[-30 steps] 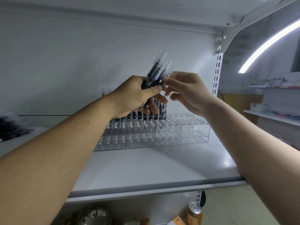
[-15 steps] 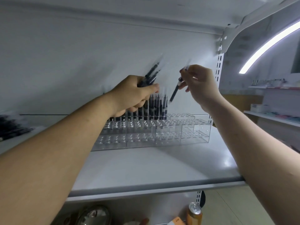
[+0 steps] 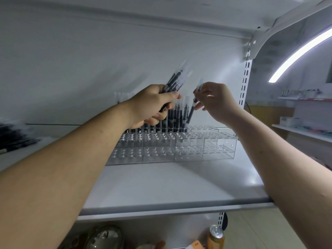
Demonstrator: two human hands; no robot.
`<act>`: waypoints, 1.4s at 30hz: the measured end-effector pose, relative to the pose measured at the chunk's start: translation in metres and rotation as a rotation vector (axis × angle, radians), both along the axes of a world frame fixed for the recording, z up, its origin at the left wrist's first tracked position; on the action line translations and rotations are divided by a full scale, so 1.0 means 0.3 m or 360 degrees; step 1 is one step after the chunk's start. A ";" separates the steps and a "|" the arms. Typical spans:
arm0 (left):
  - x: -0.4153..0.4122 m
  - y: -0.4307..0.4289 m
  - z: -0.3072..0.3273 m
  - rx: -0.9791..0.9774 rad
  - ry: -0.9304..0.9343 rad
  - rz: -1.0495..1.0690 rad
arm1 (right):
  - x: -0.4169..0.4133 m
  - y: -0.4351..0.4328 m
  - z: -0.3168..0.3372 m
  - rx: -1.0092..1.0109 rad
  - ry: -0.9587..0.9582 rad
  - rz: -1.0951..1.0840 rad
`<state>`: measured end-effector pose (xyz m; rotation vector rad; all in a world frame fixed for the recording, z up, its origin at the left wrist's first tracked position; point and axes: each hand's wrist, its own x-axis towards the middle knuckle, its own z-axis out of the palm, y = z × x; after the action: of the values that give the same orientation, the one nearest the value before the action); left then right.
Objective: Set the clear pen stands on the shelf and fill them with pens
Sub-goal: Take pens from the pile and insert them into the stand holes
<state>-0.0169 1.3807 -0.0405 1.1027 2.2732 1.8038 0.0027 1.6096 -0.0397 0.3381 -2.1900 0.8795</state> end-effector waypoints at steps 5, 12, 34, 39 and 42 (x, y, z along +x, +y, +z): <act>-0.002 0.005 -0.003 -0.0030 0.0096 0.0044 | 0.002 -0.005 -0.010 0.0104 -0.0098 0.0024; 0.000 0.001 -0.006 -0.0078 0.0248 0.0081 | -0.005 -0.010 -0.033 0.0279 -0.0214 0.0024; -0.002 0.006 -0.011 -0.0069 0.0302 0.0107 | -0.002 0.030 0.004 0.0091 0.0028 -0.0003; 0.011 0.011 -0.009 -0.0068 0.0286 0.0101 | 0.029 -0.007 0.019 -0.0545 -0.0155 0.0749; 0.023 0.017 -0.011 -0.0090 0.0259 0.0072 | 0.025 -0.015 0.011 -0.0575 -0.0226 0.0885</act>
<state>-0.0098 1.3859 -0.0439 1.2411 2.4416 1.7115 0.0103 1.6050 -0.0363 0.7404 -2.0309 1.6171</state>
